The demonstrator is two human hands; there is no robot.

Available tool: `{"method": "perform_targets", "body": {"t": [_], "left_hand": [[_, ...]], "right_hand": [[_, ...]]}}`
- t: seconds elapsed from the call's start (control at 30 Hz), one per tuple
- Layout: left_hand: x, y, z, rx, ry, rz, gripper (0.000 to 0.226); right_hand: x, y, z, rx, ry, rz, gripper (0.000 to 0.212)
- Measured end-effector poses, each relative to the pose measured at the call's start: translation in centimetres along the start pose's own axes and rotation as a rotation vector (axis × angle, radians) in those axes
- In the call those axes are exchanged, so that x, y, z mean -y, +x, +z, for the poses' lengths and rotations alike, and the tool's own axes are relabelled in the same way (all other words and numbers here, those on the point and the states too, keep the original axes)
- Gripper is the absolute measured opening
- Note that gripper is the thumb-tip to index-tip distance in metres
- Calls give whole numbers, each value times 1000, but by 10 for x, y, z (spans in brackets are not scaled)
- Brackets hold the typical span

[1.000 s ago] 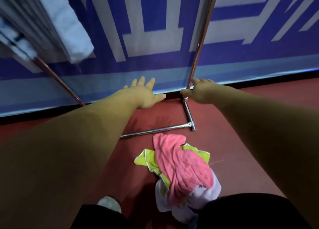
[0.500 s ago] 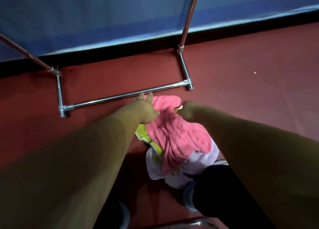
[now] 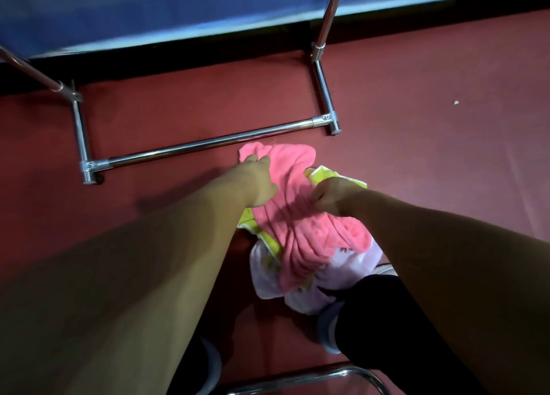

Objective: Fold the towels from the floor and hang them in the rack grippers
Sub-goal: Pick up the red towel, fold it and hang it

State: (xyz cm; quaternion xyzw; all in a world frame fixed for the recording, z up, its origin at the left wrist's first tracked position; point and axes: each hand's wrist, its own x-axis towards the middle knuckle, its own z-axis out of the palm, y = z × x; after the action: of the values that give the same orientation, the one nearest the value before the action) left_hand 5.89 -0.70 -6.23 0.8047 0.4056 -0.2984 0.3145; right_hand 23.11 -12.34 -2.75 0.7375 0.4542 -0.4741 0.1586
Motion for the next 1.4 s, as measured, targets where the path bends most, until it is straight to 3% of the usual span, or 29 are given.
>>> {"method": "perform_targets", "body": {"t": [0.1, 0.23, 0.33, 0.4, 0.47, 0.53, 0.6, 0.67, 0.77, 0.83, 0.93, 1.03, 1.1, 1.17, 1.2, 1.3, 1.4], "left_hand": [[-4, 2, -3, -17, 21, 42, 70], [-11, 0, -7, -46, 37, 111, 66], [-14, -1, -9, -44, 30, 122, 61], [-15, -1, -8, -37, 38, 127, 60], [-13, 1, -6, -28, 44, 128, 59], [-13, 2, -6, -20, 56, 122, 56], [-13, 3, -5, -12, 60, 119, 53], [-13, 2, -5, -7, 51, 118, 52], [-15, 2, -3, 7, 40, 116, 52], [-16, 2, -1, 17, 38, 114, 52], [-20, 0, -3, 35, 35, 139, 49], [-28, -3, -8, 80, 26, 177, 52], [-30, -5, -7, 100, 20, 214, 50], [-30, -6, -7, 105, 39, 230, 28], [-29, -8, -8, 105, 71, 223, 12], [-24, -9, -9, 122, 72, 181, 32], [-24, -13, -12, 85, 54, 168, 35]], "right_hand": [[8, 1, -2, -132, 116, -30, 58], [16, 2, -11, -50, 378, 3, 8], [13, 5, -10, 22, 611, 119, 15], [13, 5, -7, -1, 515, 112, 14], [8, 2, -3, -37, 345, 93, 48], [4, 0, -2, -1, 279, 91, 64], [3, 3, 0, 68, 224, 77, 54], [-2, 17, 2, 29, 188, 72, 43], [-25, 54, 21, 30, 234, 65, 55], [-18, 44, 17, 15, 279, 78, 49], [4, 21, 12, 68, 588, 84, 9], [14, 17, 11, 257, 988, -17, 29], [19, 14, 7, 384, 1067, -70, 42], [19, 16, 5, 441, 1060, -80, 50], [17, 17, 4, 459, 1038, -68, 49], [14, 19, 6, 466, 966, -57, 28], [13, 21, 9, 347, 915, 2, 9]]}}
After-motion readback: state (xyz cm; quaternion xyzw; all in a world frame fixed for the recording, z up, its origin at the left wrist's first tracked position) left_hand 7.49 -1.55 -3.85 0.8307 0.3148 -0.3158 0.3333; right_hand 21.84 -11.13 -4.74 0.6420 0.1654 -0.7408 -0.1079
